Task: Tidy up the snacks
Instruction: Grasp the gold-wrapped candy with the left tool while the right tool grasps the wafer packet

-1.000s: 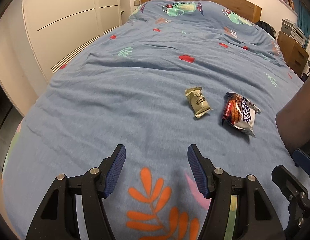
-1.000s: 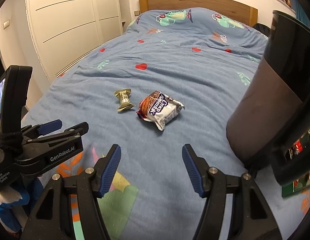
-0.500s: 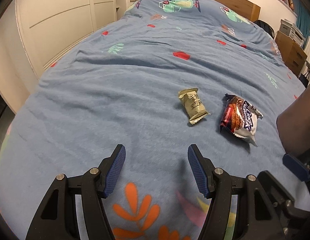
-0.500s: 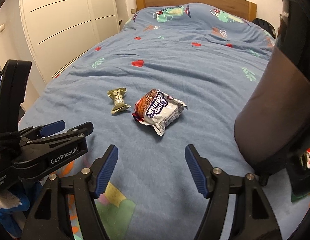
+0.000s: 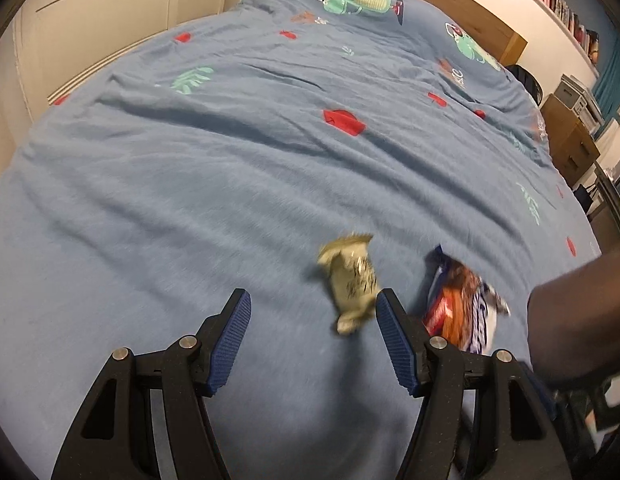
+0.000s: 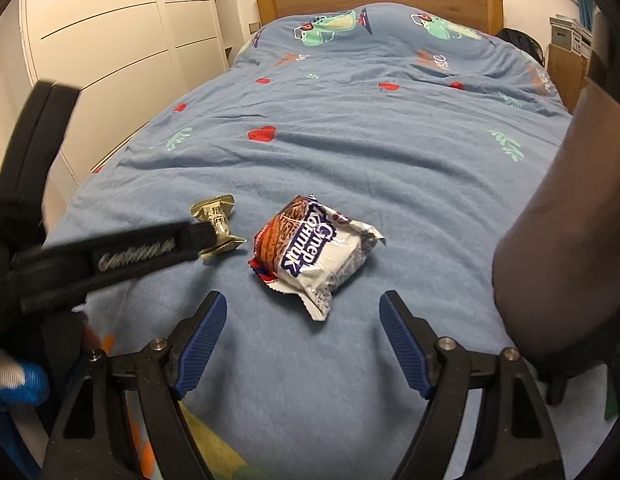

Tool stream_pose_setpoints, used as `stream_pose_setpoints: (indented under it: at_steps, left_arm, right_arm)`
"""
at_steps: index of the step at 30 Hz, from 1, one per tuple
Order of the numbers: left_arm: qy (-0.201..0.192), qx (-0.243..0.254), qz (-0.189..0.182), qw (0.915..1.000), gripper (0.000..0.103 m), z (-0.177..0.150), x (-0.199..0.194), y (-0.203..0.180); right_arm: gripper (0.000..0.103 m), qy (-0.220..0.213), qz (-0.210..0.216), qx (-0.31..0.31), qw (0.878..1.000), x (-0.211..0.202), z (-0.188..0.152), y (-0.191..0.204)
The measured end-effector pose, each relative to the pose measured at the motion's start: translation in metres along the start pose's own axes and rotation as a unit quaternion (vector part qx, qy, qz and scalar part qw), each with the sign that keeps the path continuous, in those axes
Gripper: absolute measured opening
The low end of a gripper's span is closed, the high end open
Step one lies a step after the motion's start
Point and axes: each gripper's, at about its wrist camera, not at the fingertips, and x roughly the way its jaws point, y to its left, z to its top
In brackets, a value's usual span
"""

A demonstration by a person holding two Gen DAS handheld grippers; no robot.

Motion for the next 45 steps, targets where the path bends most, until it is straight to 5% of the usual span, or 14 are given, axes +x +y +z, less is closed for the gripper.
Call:
stream_pose_setpoints:
  at_steps: [22,32,45]
  left_arm:
    - [0.022,0.052,0.001,0.9984,0.060,0.016,0.041,-0.017]
    - [0.006,0.072,-0.015,0.9973,0.039,0.008,0.032,-0.003]
    - [-0.002,0.092,-0.060,0.9940,0.034,0.004,0.025,0.010]
  right_arm:
    - [0.103,-0.007,-0.009,0.036,0.999,0.049,0.018,-0.003]
    - [0.103,-0.015,-0.009,-0.001,1.000,0.048,0.019,-0.005]
    - [0.103,-0.002,0.022,0.001,1.000,0.046,0.021,-0.023]
